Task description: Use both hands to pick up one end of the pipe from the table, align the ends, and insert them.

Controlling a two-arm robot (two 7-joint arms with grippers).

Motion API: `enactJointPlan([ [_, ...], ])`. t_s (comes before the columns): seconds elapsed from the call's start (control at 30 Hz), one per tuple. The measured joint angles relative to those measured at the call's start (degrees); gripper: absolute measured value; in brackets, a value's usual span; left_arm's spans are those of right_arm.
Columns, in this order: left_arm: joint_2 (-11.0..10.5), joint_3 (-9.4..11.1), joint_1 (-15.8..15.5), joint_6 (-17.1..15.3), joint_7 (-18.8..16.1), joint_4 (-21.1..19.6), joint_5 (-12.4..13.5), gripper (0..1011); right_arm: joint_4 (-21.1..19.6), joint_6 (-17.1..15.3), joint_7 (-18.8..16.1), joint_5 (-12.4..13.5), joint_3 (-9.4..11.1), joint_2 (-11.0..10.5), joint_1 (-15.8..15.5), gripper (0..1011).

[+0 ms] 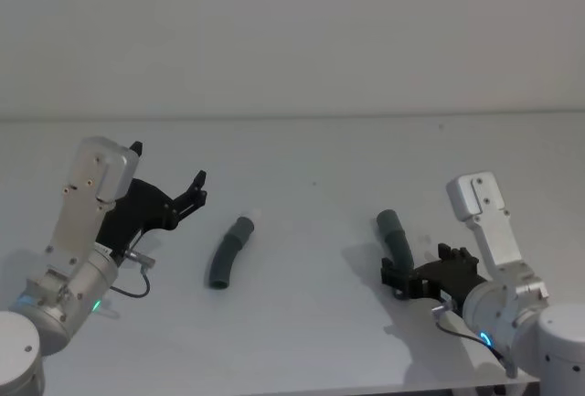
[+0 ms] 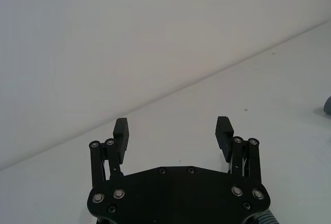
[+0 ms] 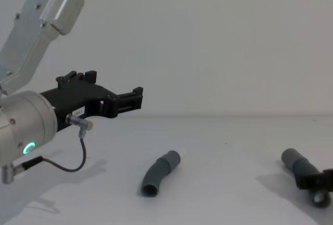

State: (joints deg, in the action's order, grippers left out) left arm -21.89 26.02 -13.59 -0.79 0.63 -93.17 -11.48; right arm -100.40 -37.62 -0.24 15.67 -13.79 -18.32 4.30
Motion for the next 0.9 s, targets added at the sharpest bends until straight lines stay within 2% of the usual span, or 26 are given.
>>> enactJointPlan([
  [0.13,0.0,0.0,0.0,0.0,0.0,0.0,0.0,1001,0.7,-0.2,-0.3,-0.4,-0.4,0.0,0.6,983],
  [0.17,0.0,0.0,0.0,0.0,0.0,0.0,0.0,1001,0.9,-0.2,-0.4,-0.6,-0.6,0.0,0.8,936],
  [0.23,0.0,0.0,0.0,0.0,0.0,0.0,0.0,1001,1.2,-0.2,-0.6,-0.8,-0.7,0.0,1.0,906],
  [0.5,0.0,0.0,0.0,0.0,0.0,0.0,0.0,1001,2.2,-0.3,-1.5,-1.4,-1.4,-0.1,1.7,656],
  [0.53,0.0,0.0,0.0,0.0,0.0,0.0,0.0,1001,2.3,-0.3,-1.6,-1.4,-1.5,-0.1,1.8,656],
  [0.73,0.0,0.0,0.0,0.0,0.0,0.0,0.0,1001,3.1,-0.2,-2.3,-1.8,-1.8,-0.2,2.2,426],
  [0.9,0.0,0.0,0.0,0.0,0.0,0.0,0.0,1001,3.7,0.3,-2.6,-2.2,-1.8,-0.3,2.4,296],
])
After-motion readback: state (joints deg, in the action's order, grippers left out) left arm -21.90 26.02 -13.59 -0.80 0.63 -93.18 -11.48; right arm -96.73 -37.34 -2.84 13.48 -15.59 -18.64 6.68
